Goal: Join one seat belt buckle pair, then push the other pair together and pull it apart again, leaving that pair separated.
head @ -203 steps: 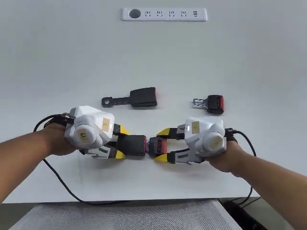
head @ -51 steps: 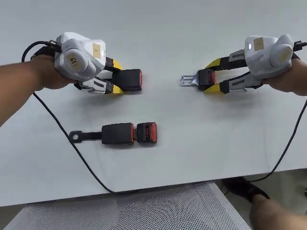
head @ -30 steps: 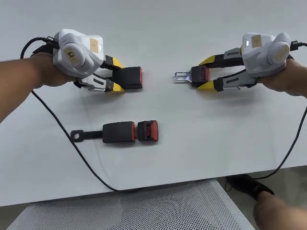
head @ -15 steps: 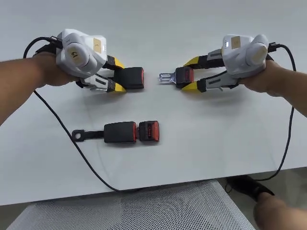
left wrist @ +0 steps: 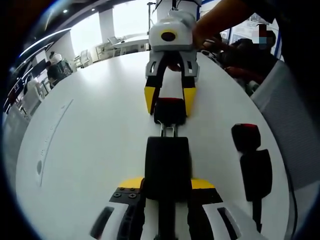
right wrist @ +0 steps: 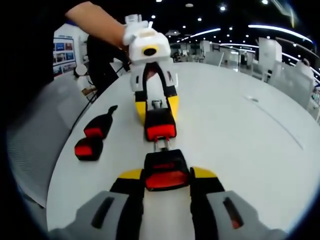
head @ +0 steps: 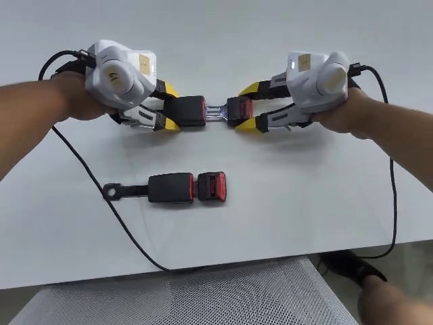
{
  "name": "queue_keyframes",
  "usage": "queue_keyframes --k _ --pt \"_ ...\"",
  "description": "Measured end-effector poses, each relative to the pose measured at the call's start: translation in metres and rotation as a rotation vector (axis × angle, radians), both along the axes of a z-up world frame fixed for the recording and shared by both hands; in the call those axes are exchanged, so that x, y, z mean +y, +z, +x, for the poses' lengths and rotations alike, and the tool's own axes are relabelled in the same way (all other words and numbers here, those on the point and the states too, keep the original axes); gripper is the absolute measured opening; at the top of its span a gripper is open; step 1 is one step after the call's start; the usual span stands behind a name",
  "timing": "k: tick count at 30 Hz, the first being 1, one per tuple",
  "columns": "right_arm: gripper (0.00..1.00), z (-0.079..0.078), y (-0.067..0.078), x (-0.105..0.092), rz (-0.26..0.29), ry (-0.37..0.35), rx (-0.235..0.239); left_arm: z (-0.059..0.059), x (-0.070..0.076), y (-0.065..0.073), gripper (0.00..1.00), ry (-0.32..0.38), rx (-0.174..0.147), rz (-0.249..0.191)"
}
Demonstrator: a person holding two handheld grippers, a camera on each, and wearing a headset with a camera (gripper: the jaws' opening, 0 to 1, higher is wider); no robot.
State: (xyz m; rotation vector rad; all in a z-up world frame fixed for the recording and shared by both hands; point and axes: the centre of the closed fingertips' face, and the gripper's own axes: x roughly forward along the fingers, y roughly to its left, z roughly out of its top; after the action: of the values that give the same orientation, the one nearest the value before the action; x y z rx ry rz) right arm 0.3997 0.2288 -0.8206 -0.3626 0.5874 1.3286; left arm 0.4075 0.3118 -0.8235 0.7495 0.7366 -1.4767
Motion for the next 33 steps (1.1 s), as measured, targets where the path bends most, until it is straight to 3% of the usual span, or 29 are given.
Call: queue_keyframes --k 8,24,33 --pt "0.35 0.0 0.0 0.013 -0.016 0.012 -0.005 -0.001 0.0 -0.001 0.33 -0.018 -0.003 0.024" --pt "0.34 0.0 0.0 0.013 -0.043 0.008 0.009 -0.002 -0.001 -0.002 0.33 -0.025 -0.012 0.063" --pt "0.34 -0.002 0.002 0.026 -0.04 0.002 0.01 -0.001 -0.001 -0.002 0.33 -0.037 -0.013 0.088"
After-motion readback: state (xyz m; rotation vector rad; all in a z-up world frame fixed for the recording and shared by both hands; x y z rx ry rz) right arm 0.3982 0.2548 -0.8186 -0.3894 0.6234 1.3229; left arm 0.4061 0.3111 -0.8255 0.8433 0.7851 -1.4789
